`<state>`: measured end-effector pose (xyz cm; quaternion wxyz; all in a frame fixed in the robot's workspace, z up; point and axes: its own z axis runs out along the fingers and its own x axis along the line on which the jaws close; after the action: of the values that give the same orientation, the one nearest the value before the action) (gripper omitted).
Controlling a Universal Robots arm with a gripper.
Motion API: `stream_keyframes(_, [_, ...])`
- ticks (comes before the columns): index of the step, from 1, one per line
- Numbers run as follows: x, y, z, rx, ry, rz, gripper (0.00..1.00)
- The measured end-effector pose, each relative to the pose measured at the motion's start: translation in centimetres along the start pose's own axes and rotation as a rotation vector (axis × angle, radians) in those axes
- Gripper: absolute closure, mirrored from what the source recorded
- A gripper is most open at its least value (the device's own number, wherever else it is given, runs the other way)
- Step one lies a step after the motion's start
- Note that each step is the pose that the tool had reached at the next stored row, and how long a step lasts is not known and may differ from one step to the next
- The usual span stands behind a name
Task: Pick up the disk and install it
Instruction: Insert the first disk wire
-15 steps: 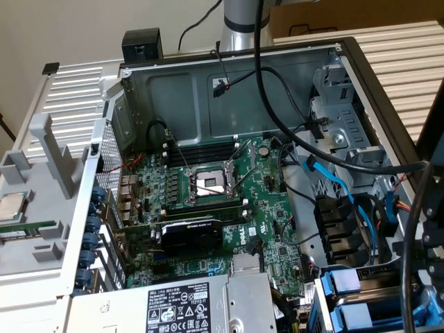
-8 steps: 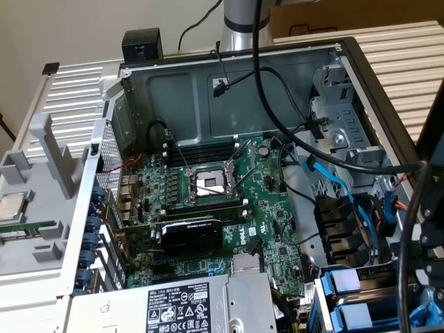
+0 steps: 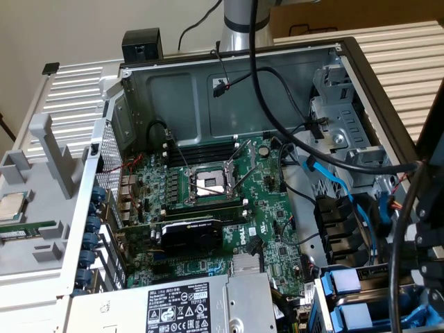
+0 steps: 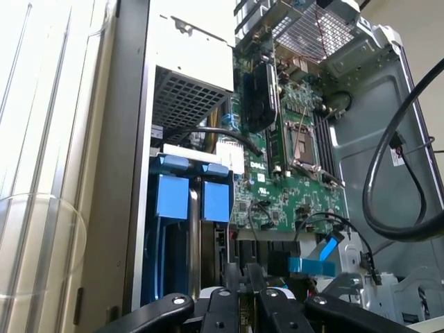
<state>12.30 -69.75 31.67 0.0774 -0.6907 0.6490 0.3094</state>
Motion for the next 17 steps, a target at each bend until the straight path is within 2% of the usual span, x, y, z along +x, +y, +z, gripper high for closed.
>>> stream_keyframes(4, [-0.1, 0.53, -0.02, 0.0000, 0.0001, 0.000, 0.83])
stream_keyframes(8, [-0.6, 0.97, -0.51, 0.0000, 0.0002, 0.000, 0.83])
stream_keyframes(10, [-0.9, 1.12, -0.78, 0.0002, 0.0022, 0.001, 0.83])
stream_keyframes(12, [-1.1, 1.24, -1.01, 0.0005, 0.0076, 0.003, 0.83])
stream_keyframes(15, [-1.2, 1.32, -1.20, 0.0030, 0.0249, 0.010, 0.83])
stream_keyframes(17, [-1.3, 1.40, -1.26, 0.0085, 0.0351, 0.014, 0.83])
